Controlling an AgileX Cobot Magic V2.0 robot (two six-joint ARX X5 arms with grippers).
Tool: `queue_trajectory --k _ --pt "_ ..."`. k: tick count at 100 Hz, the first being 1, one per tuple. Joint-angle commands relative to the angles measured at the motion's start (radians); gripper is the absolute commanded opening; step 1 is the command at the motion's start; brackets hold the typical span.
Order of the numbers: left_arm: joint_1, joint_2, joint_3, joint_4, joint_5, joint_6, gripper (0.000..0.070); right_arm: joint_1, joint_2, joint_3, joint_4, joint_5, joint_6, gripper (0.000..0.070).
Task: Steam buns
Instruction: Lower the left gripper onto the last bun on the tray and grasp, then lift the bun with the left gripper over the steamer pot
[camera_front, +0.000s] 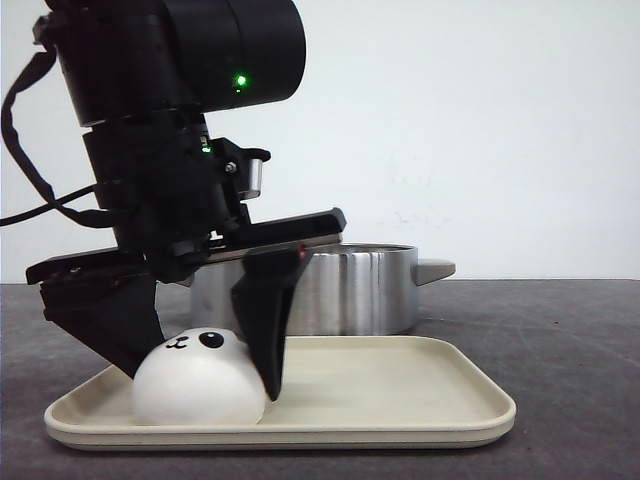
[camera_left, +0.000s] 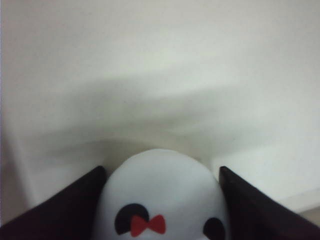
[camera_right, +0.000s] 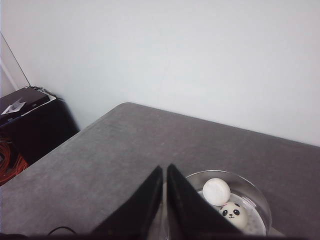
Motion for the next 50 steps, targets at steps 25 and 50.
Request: queue_trajectory --k 25,50 --pt "-0.010 0.036 0.008 -0.063 0.013 0.137 0.0009 0.008 0.010 0.021 0.024 0.009 0.008 0.0006" --pt "-0.006 -0.029 0.137 -0.057 -0.002 0.208 0.0009 0.008 0.010 0.021 0.024 0.023 0.008 0.0007"
